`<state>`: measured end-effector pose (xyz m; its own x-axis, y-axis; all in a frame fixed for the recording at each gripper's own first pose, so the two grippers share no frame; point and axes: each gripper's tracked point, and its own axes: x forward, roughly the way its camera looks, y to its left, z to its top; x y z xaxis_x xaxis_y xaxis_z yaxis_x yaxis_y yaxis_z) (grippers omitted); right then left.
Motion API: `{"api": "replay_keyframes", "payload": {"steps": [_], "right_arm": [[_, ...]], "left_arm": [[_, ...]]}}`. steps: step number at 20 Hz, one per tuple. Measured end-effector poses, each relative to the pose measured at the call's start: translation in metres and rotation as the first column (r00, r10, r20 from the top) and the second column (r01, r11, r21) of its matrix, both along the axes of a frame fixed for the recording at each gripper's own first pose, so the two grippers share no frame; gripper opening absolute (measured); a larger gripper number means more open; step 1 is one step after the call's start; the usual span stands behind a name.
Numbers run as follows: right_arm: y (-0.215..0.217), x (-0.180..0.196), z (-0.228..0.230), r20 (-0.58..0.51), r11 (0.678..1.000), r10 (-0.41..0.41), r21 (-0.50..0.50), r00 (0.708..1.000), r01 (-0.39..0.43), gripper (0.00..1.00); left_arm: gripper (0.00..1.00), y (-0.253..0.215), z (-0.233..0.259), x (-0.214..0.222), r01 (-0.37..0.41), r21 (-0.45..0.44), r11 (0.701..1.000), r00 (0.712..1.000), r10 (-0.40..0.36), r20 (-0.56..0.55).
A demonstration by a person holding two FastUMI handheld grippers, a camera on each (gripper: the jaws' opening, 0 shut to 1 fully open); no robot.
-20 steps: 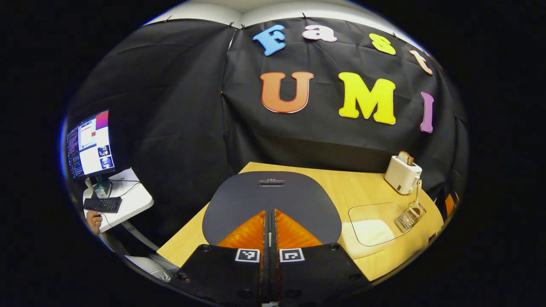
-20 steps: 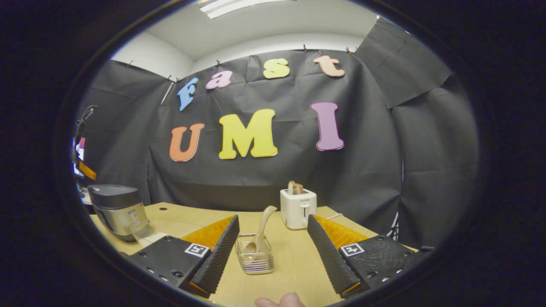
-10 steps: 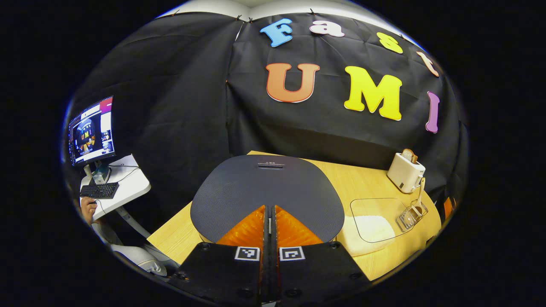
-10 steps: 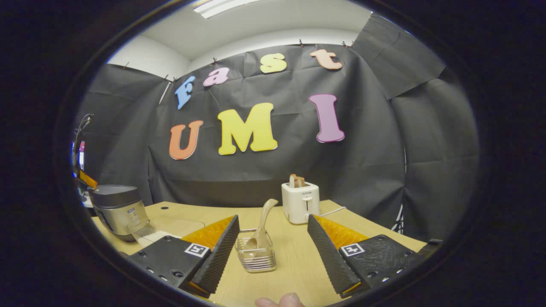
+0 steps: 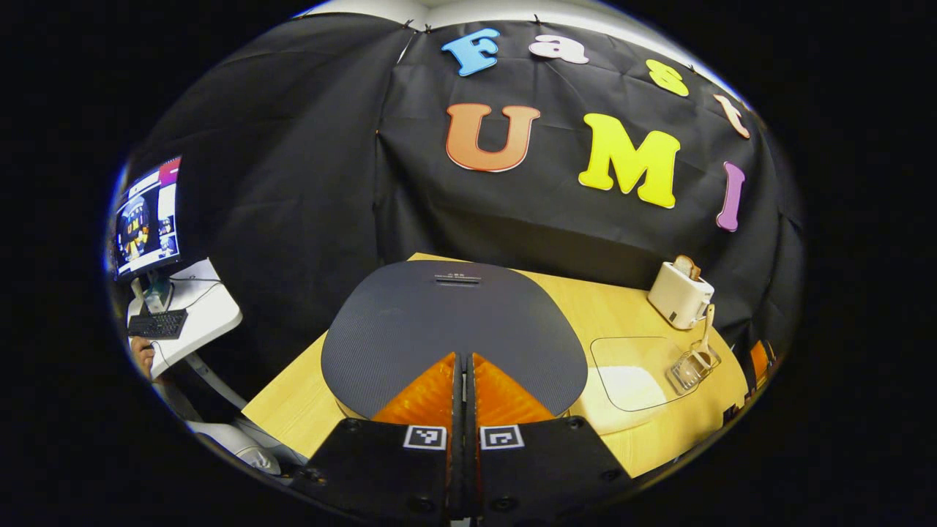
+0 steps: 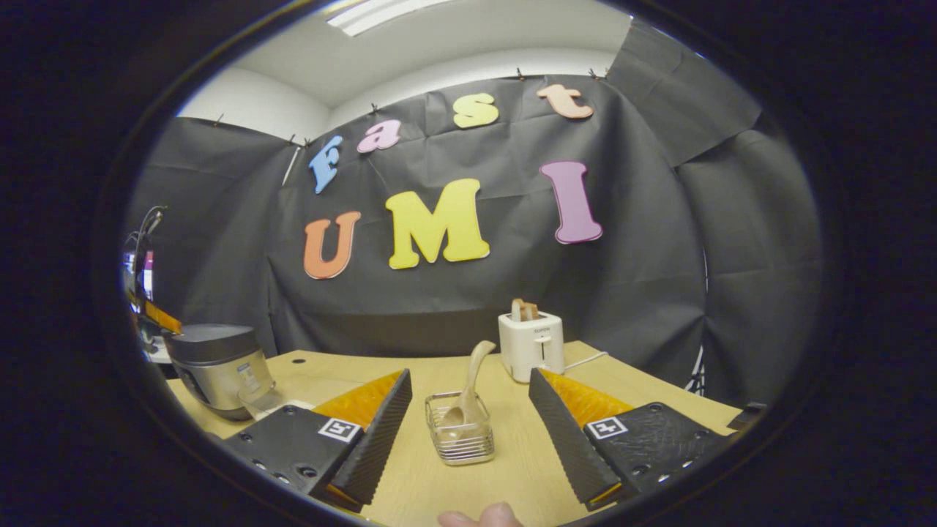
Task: Close the left gripper, press the button to open the rice cooker; take a wooden spoon from the chopstick holder with the right hand, scoop a spoonful of rice and pour it into the rice cooker, then put the wooden spoon back into the chopstick holder.
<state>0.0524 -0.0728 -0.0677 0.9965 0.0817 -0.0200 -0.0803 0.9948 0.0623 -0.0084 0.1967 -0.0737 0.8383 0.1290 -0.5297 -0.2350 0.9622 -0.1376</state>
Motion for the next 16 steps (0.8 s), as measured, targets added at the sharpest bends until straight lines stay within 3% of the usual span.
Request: {"api": "replay_keyframes", "payload": {"steps": [2, 3, 6, 7, 9, 10, 11, 13, 15, 16], "right_arm": [[0.004, -0.001, 0.0, 0.002, 1.0, 0.009, -0.003, 1.0, -0.009, 0.92], [0.004, -0.002, 0.002, 0.005, 1.0, 0.007, -0.006, 1.0, -0.007, 0.96], [0.003, -0.003, 0.006, 0.015, 1.0, 0.002, -0.003, 1.0, -0.002, 0.96], [0.003, -0.004, 0.008, 0.019, 1.0, 0.003, 0.0, 1.0, -0.003, 0.96], [0.0, -0.004, 0.015, 0.035, 1.0, -0.005, -0.004, 0.999, 0.005, 0.96], [-0.002, -0.004, 0.019, 0.045, 1.0, -0.008, -0.008, 0.999, 0.008, 0.92], [-0.004, -0.005, 0.023, 0.055, 1.0, -0.014, -0.011, 0.998, 0.015, 0.96], [-0.008, -0.006, 0.031, 0.076, 1.0, -0.024, -0.011, 0.997, 0.025, 0.96], [-0.009, -0.007, 0.033, 0.08, 1.0, -0.027, -0.014, 0.996, 0.028, 0.96], [-0.011, -0.007, 0.034, 0.077, 0.999, -0.028, -0.019, 0.997, 0.03, 0.95]], "left_arm": [[0.03, 0.006, 0.001, 0.004, 0.014, 0.068, 0.998, 1.0, -0.014, 0.004], [0.03, 0.008, 0.003, 0.005, 0.011, 0.076, 0.997, 1.0, -0.01, -0.01], [0.04, 0.007, 0.02, 0.008, -0.003, 0.048, 0.999, 1.0, 0.004, -0.012], [0.1, 0.005, 0.032, 0.014, 0.006, 0.044, 0.999, 0.999, -0.007, 0.031], [0.25, -0.001, 0.064, 0.023, 0.021, 0.067, 0.998, 0.99, -0.03, 0.137], [0.5, 0.001, 0.075, 0.024, 0.007, 0.105, 0.994, 0.988, -0.023, 0.155], [0.75, 0.006, 0.083, 0.023, -0.031, 0.147, 0.989, 0.986, 0.007, 0.165], [0.82, 0.007, 0.11, 0.024, -0.073, 0.208, 0.975, 0.971, 0.021, 0.238], [1.0, 0.004, 0.12, 0.019, -0.105, 0.242, 0.965, 0.964, 0.039, 0.263], [0.95, 0.002, 0.121, 0.014, -0.12, 0.238, 0.964, 0.963, 0.055, 0.265]]}}
